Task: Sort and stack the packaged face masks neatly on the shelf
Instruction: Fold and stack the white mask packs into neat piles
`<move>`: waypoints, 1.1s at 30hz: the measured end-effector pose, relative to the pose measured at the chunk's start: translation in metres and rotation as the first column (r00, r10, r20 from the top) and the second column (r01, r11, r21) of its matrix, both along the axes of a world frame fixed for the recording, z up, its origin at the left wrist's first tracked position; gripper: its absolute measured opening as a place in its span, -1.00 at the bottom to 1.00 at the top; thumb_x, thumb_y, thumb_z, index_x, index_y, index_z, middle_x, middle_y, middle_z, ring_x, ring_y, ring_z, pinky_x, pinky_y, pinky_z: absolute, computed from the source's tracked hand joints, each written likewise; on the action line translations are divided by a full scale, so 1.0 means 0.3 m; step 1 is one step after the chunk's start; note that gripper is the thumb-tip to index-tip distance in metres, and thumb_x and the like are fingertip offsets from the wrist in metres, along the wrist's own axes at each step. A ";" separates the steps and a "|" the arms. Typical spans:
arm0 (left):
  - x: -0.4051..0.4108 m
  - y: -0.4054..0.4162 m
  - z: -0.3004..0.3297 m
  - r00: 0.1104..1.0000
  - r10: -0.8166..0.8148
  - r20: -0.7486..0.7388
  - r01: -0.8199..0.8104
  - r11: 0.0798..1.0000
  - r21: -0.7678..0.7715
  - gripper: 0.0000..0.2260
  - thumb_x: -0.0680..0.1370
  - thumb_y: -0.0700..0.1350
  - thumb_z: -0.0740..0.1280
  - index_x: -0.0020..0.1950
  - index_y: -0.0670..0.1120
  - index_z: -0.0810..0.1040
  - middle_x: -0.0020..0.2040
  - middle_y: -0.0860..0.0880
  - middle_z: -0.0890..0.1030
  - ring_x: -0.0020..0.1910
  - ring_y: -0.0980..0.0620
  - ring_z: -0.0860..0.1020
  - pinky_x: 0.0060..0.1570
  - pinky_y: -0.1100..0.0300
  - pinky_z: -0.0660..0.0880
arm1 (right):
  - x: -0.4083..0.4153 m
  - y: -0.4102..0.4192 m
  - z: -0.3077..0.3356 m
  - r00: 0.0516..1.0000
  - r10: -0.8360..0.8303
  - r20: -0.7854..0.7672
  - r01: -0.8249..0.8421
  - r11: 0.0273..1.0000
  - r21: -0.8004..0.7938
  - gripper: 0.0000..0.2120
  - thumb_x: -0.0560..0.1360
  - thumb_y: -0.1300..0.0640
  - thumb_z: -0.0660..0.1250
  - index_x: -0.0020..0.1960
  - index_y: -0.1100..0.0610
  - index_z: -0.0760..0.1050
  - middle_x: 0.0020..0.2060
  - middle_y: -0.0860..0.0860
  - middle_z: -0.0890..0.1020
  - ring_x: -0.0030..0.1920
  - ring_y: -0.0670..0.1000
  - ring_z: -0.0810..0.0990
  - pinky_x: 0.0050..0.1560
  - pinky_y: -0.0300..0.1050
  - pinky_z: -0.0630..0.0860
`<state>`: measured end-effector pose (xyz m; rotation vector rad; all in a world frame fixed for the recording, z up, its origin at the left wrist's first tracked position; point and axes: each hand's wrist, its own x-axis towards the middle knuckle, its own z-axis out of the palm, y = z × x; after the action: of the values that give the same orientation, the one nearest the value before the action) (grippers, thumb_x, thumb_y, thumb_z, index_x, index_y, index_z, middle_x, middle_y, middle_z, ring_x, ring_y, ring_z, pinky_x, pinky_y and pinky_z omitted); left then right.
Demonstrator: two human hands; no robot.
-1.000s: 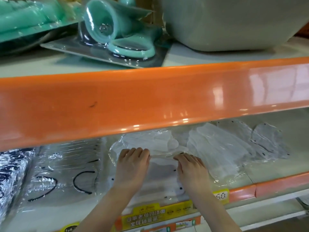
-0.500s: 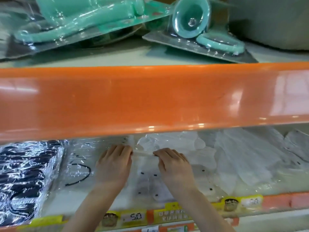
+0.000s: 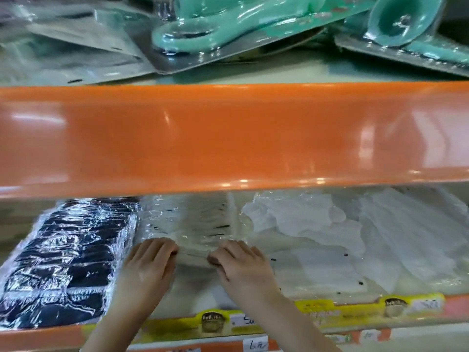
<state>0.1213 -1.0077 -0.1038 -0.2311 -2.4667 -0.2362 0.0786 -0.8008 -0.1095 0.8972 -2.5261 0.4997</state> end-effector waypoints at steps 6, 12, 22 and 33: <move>0.041 -0.070 -0.013 0.997 -0.032 0.072 0.033 0.999 -0.009 -0.85 0.42 -0.11 0.19 -0.14 -0.07 0.53 -0.11 0.01 0.58 -0.09 -0.04 0.49 -0.10 0.08 0.34 | 0.021 -0.055 -0.018 0.999 -0.050 0.007 0.049 0.992 0.114 -0.69 0.14 -0.02 0.46 -0.15 0.06 0.56 -0.16 -0.04 0.56 -0.20 0.01 0.56 -0.31 -0.13 0.49; 0.059 -0.090 -0.049 0.981 -0.026 0.194 0.035 0.998 -0.043 -0.70 0.32 0.09 0.20 0.00 0.05 0.46 0.00 0.06 0.58 0.01 0.00 0.45 -0.05 0.11 0.30 | 0.036 -0.082 -0.035 0.991 -0.130 0.040 0.122 0.980 0.157 -0.50 -0.07 0.14 0.59 -0.15 0.07 0.58 -0.14 -0.02 0.56 -0.17 0.04 0.56 -0.30 -0.14 0.48; 0.038 -0.056 -0.081 0.988 0.050 0.149 -0.041 0.997 -0.064 -0.85 0.37 -0.03 0.29 -0.18 -0.05 0.58 -0.04 0.01 0.60 -0.10 -0.09 0.57 -0.25 0.05 0.44 | 0.083 -0.107 -0.034 0.990 -0.126 0.070 0.116 0.985 0.124 -0.85 0.35 -0.01 0.31 -0.10 -0.01 0.54 -0.10 -0.07 0.50 -0.06 0.01 0.54 -0.17 -0.10 0.49; 0.011 -0.025 -0.062 0.962 -0.055 0.267 0.070 0.996 -0.049 -0.65 0.30 0.16 0.28 -0.05 -0.02 0.61 0.01 0.02 0.61 -0.02 0.01 0.52 -0.30 0.08 0.54 | 0.099 -0.092 -0.031 0.982 -0.092 0.168 0.081 0.994 0.074 -0.76 0.46 -0.09 0.13 -0.06 -0.07 0.55 -0.02 -0.15 0.50 -0.02 -0.10 0.52 -0.09 -0.21 0.47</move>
<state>0.1246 -1.0152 -0.1225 -0.3213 -2.7379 -0.2354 0.1082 -0.8285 -0.1188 0.7943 -2.7390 0.4855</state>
